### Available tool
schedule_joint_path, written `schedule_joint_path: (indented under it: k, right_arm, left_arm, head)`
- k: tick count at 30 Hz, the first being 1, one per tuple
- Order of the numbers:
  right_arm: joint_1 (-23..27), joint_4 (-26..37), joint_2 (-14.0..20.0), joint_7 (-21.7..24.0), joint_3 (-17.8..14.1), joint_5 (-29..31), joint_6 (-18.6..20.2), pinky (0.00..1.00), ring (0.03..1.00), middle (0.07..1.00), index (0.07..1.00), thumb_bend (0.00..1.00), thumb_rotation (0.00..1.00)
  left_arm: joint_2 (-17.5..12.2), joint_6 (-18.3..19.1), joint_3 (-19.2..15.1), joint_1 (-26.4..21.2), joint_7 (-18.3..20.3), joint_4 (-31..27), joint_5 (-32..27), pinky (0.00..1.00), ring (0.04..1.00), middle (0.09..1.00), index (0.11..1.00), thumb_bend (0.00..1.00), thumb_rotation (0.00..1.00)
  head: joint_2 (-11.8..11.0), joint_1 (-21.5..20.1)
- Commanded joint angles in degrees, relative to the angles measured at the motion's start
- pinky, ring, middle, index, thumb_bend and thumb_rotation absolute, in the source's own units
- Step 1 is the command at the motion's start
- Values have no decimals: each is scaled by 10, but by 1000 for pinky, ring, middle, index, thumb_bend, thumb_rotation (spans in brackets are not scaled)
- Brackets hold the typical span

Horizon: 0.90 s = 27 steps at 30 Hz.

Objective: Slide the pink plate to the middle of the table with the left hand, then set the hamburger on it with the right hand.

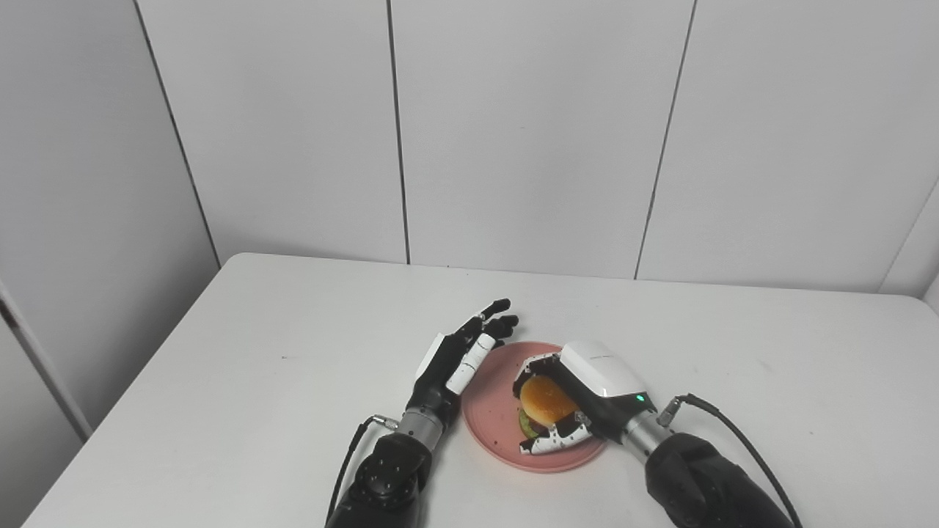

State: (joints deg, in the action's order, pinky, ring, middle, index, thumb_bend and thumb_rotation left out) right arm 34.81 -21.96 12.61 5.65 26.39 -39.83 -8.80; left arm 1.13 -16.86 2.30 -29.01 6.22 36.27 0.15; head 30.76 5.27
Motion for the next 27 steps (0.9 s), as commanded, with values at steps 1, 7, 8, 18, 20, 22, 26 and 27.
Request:
schedule_joint_path:
  k: [1,7,8,18,20,22,26,27]
  right_arm:
    - [25,5,2,-1,-9,5,-9,343,423,453,523,515,17]
    - [24,14,13,12,-7,11,-18,491,570,639,713,821,674]
    - [23,17,16,19,-6,13,-18,497,575,643,717,829,682]
    - [24,34,38,50,-12,38,-42,698,751,774,796,988,851]
    - [25,34,42,52,-13,43,-47,721,762,779,797,998,860]
    - [26,34,45,52,-13,45,-53,758,771,781,796,1000,871]
    - [27,41,50,51,-16,43,-58,829,778,773,797,1000,901]
    - [27,43,50,49,-17,43,-61,830,778,773,797,1000,903]
  left_arm:
    - [2,-10,5,19,4,13,-1,850,847,828,840,840,888]
    - [0,-6,7,17,7,14,0,865,867,836,833,844,897]
    - [-1,-4,8,17,7,13,1,867,868,838,833,844,898]
    - [-3,-4,9,17,9,14,1,866,873,841,824,851,902]
    - [-3,-7,8,16,11,18,-1,881,881,842,828,851,898]
    - [-4,-7,8,16,11,19,-1,888,887,845,841,856,901]
    - [-4,-7,7,17,13,19,-2,893,884,844,856,849,902]
    - [-4,-6,7,18,13,19,-2,893,884,845,856,851,902]
  head:
    - [0,0]
    - [-1,-2]
    - [-1,-2]
    - [-2,-4]
    - [-2,-6]
    - [-3,-6]
    - [-3,-6]
    - [-3,-6]
